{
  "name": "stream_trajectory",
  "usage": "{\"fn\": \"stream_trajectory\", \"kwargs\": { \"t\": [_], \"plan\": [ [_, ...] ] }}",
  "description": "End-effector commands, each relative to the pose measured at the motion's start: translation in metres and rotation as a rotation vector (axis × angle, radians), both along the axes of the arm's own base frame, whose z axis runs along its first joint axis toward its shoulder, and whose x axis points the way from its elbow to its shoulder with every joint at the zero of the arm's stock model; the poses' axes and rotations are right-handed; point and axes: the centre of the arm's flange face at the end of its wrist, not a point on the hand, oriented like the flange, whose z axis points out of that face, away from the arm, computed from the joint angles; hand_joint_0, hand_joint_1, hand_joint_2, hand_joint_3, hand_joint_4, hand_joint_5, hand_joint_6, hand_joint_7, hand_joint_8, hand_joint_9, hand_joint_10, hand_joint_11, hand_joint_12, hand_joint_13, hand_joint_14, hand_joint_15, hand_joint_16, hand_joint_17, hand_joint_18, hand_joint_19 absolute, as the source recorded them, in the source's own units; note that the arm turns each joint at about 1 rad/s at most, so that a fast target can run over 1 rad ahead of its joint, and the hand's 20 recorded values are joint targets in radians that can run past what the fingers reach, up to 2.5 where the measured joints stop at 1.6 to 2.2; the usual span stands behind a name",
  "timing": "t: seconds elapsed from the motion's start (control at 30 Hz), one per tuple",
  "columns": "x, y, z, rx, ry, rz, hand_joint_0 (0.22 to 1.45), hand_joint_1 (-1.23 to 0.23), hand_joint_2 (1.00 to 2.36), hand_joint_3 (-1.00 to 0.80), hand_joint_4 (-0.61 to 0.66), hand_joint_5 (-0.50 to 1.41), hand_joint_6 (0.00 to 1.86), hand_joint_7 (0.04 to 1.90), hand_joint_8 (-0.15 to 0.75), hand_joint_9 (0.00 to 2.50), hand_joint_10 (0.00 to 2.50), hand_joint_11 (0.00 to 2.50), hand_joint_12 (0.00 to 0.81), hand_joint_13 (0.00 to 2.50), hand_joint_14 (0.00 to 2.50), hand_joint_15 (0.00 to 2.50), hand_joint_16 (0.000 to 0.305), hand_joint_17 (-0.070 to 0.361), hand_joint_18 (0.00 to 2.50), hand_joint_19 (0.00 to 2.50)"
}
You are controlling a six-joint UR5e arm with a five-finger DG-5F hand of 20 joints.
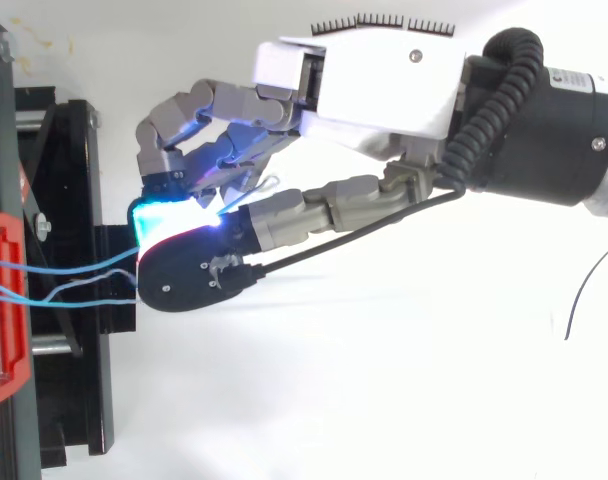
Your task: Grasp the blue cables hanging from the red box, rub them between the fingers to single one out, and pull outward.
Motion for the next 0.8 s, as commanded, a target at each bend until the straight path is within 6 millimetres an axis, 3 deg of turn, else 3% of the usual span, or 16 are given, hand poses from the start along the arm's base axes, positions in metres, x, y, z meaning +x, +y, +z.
{"fn": "stream_trajectory", "kwargs": {
  "t": [0.0, 0.27, 0.43, 0.57, 0.77],
  "plan": [
    [-0.0002, -0.0006, 0.0009, -0.001, 0.000, -0.001, 0.59, -0.68, 1.01, -0.23, 0.21, -0.13, 0.73, 1.15, 0.288, 0.82, 0.01, 0.50, 0.327, 0.68, 0.01, 0.39, 0.040, 0.089, 0.56, 0.72],
    [-0.0002, -0.0006, 0.0009, -0.001, 0.000, -0.001, 0.59, -0.71, 1.01, -0.25, 0.22, -0.14, 0.74, 1.13, 0.285, 0.79, 0.01, 0.50, 0.330, 0.67, 0.01, 0.39, 0.040, 0.090, 0.54, 0.73],
    [0.0001, -0.0006, 0.0016, -0.001, -0.001, -0.001, 0.53, -0.66, 1.00, -0.46, 0.21, -0.14, 0.75, 1.11, 0.281, 0.80, 0.01, 0.49, 0.324, 0.67, 0.01, 0.40, 0.040, 0.090, 0.54, 0.74],
    [0.0004, -0.0003, 0.0004, -0.001, 0.000, 0.002, 0.50, -0.51, 1.00, -0.50, 0.22, -0.13, 0.73, 1.09, 0.288, 0.83, 0.01, 0.48, 0.328, 0.68, 0.01, 0.39, 0.042, 0.094, 0.56, 0.74],
    [-0.0001, 0.0001, 0.0008, -0.002, 0.001, 0.007, 0.57, -0.30, 1.00, -0.50, 0.20, -0.11, 0.65, 1.15, 0.264, 0.83, 0.01, 0.46, 0.301, 0.67, 0.01, 0.40, 0.037, 0.084, 0.53, 0.77]
  ]
}}
